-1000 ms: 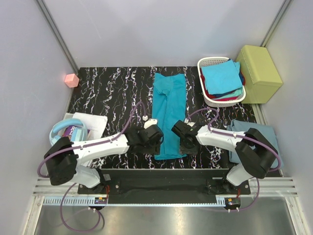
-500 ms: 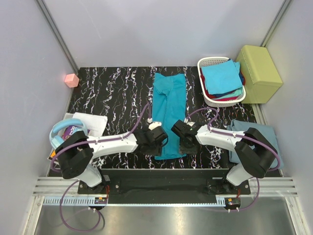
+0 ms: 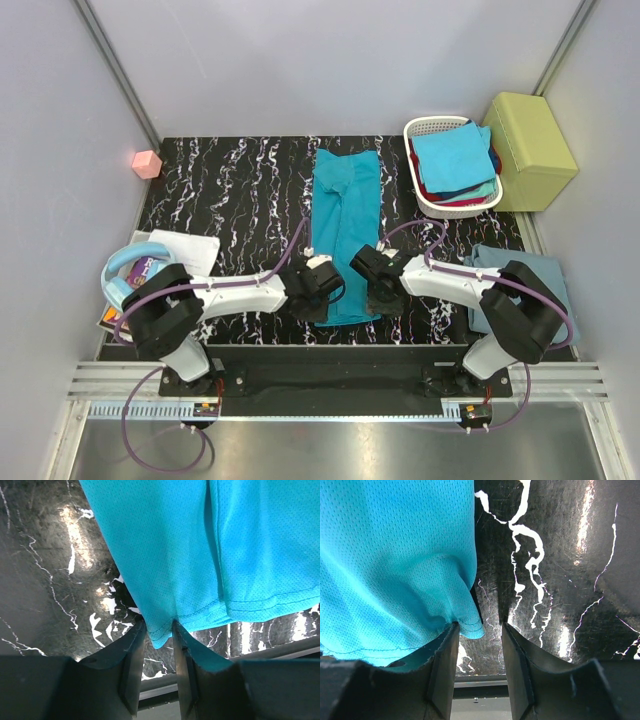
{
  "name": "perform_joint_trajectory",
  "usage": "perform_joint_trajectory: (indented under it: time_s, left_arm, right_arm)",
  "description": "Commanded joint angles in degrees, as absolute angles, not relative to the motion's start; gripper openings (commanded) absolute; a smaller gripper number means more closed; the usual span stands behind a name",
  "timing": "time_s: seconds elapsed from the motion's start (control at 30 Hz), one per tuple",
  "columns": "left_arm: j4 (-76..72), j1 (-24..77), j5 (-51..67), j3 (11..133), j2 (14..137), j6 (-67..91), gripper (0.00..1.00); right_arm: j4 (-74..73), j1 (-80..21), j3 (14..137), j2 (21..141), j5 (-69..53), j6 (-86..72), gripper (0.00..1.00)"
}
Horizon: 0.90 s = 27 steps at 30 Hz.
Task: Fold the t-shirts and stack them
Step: Grab the bottom of the folded rectangular tshirt with both arms
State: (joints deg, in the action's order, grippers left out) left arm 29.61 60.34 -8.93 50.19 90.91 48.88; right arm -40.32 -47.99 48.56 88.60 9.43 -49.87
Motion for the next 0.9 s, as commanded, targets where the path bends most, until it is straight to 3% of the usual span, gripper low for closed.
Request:
perform_joint_trajectory:
  time_s: [0.0,0.2,0.47,0.63,0.77,0.87]
  left_arm:
    - [27.8,60.5,-6.5,48.7,91.2,50.4,0.34]
    - [27.7,60.5,-6.2,48.0,91.0,51.1,0.33]
    - [27.9,60.6,-6.3,48.1,90.4,51.2,0.24]
    - [29.4,60.6,-7.4,49.0,88.9,51.1,0.16]
    - [31.2,60.5,-7.9,50.0,87.8,50.6,0.0]
    - [32.9,60.6,-8.1,50.7,86.6,50.5,0.0]
  right_arm:
    - [-40.5,-47.8,49.0,89.6,11.3,-49.6,0.47]
    - [-40.0,-47.8,48.6,90.0,11.0,-49.4,0.4]
    - [-39.8,-47.8,47.8,89.2,10.9,-49.7,0.1]
    - [-41.1,-47.8,48.1,87.6,11.3,-50.0,0.02]
    - [-42.5,-47.9,48.3,86.2,11.1,-50.2,0.0]
    - [-44.3,-48.0,48.6,83.8,10.6,-50.5,0.0]
